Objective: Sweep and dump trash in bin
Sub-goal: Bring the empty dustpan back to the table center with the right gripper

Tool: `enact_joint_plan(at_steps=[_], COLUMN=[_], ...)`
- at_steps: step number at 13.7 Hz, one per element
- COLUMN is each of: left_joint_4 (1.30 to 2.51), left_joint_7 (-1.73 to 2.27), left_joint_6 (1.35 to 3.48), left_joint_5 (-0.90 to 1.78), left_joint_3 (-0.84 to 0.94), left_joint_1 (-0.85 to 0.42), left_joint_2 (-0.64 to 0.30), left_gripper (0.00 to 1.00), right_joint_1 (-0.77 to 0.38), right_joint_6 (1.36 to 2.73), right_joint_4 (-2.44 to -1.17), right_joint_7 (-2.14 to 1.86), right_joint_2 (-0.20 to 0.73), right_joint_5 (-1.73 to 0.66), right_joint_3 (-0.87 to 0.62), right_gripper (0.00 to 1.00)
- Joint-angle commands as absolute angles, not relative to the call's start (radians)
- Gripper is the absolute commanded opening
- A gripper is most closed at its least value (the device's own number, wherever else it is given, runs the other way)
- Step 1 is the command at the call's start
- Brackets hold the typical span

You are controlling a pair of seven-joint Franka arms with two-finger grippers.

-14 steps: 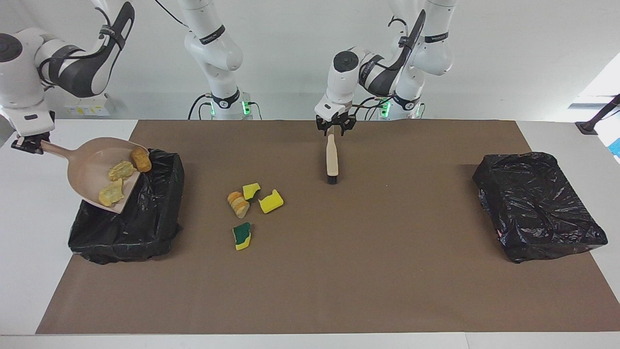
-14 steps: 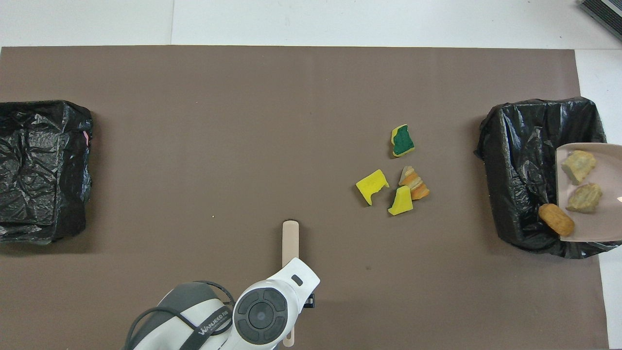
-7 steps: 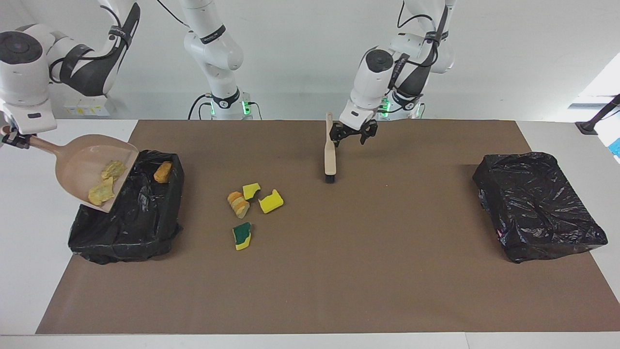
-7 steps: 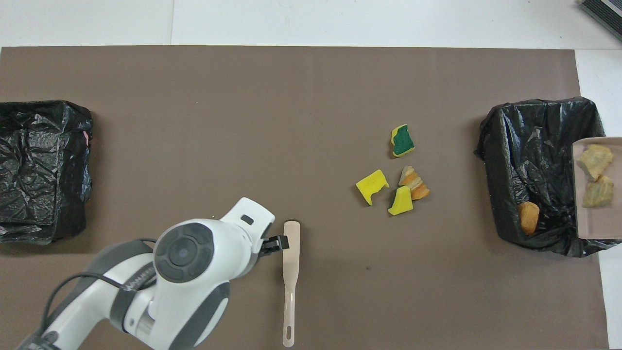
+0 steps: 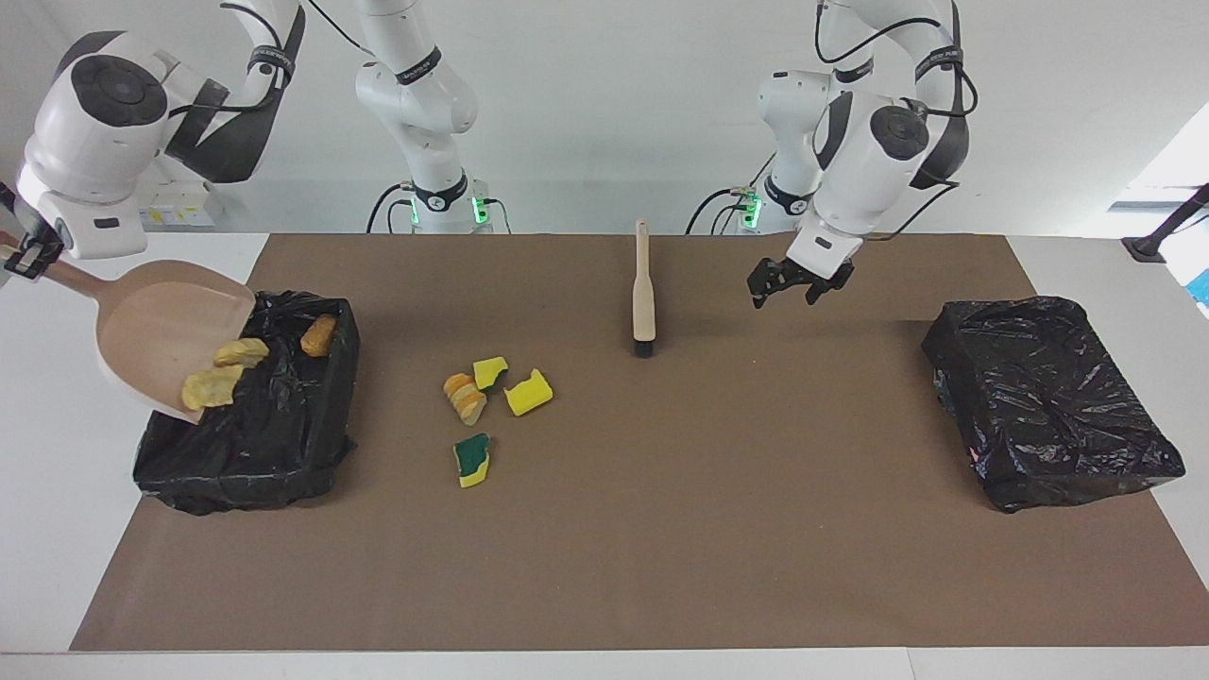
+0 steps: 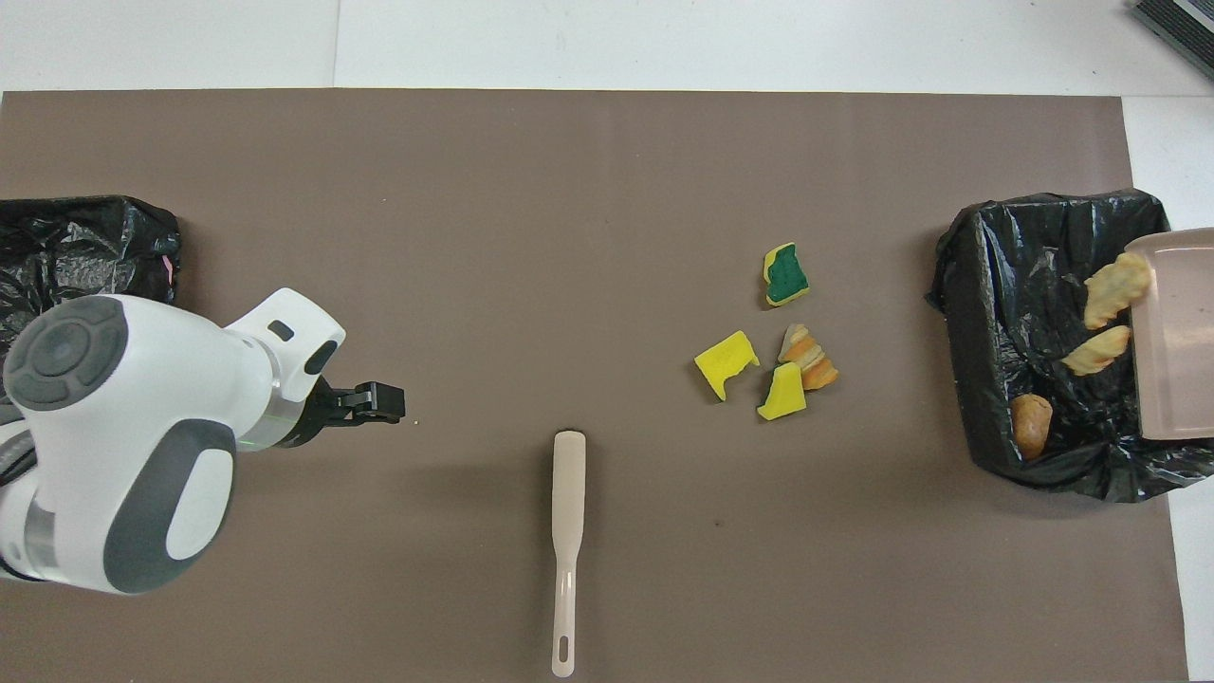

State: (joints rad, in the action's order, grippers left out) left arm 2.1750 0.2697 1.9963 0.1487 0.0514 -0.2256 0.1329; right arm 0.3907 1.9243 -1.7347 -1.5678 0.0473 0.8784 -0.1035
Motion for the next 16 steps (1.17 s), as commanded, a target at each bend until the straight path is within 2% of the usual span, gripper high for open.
enact_joint_plan(at_steps=[1,4,6,10,12,14,16], left_joint_4=[2.169,2.130,1.986,1.800,1.700,1.703,1.704], left_joint_7=[0.122,-0.009,-0.049,-0.064,-0.064,-0.069,-0.064], left_joint_6=[1.968,1.919,1.739,1.525,1.419,1.425,1.442], left_joint_5=[0.120,0.077,0.037,0.037,0.037,0.038,0.038], left_joint_3=[0.064,0.064,0.064,0.051,0.051,0.051,0.051], left_joint_1=[-0.138,-0.065,-0.046,-0.049,-0.049,-0.049,-0.048], left_joint_2=[0.133,0.143,0.129,0.144,0.144,0.158,0.158], left_gripper=[1.00,1.00,1.00,1.00,1.00,1.00,1.00], right_joint_1=[0.402,0.407,0.402,0.402,0.375,0.321,0.253], right_joint_6=[1.914,1.896,1.820,1.714,1.671,1.625,1.643], right_joint_4=[-1.743,-1.735,-1.711,-1.703,-1.710,-1.721,-1.727], right_joint_7=[-1.548,-1.554,-1.548,-1.427,-1.265,-1.030,-0.822], right_joint_2=[0.032,-0.001,-0.009,-0.017,-0.026,-0.034,-0.028], right_joint_5=[0.925,0.899,0.765,0.417,0.324,0.252,0.207], right_joint_3=[-0.106,-0.107,-0.109,-0.138,-0.162,-0.184,-0.186], right_gripper=[0.00,0.00,0.00,0.00,0.00,0.00,0.00])
